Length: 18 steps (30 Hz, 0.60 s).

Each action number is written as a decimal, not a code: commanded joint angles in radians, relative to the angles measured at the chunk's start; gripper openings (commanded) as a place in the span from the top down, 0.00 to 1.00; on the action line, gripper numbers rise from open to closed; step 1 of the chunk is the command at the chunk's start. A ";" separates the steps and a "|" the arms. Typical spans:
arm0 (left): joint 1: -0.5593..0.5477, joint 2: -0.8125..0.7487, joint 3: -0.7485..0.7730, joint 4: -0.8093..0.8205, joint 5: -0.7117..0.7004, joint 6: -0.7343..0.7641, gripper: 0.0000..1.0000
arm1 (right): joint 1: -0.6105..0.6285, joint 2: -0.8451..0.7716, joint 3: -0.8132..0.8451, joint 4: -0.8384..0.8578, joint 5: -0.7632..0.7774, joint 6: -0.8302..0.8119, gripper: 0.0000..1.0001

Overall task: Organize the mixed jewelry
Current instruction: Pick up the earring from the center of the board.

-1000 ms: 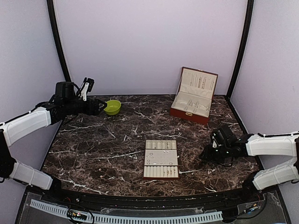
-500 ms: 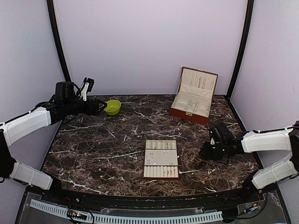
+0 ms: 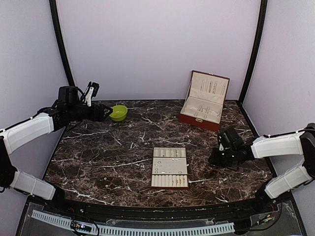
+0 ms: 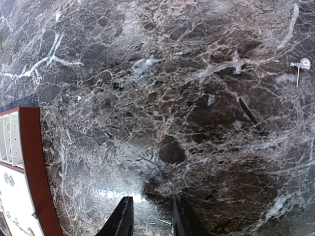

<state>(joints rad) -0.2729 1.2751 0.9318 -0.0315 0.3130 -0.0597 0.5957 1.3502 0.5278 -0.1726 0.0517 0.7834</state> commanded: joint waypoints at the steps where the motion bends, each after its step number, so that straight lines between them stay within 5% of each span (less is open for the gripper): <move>1: 0.003 -0.023 -0.016 0.018 -0.005 0.004 0.19 | -0.002 -0.029 0.027 -0.065 0.045 -0.031 0.70; 18: 0.003 -0.026 -0.016 0.018 -0.009 0.003 0.19 | 0.057 0.000 0.057 -0.148 0.133 -0.021 0.80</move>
<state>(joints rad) -0.2729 1.2751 0.9318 -0.0315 0.3069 -0.0597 0.6342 1.3285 0.5484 -0.3138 0.1539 0.7616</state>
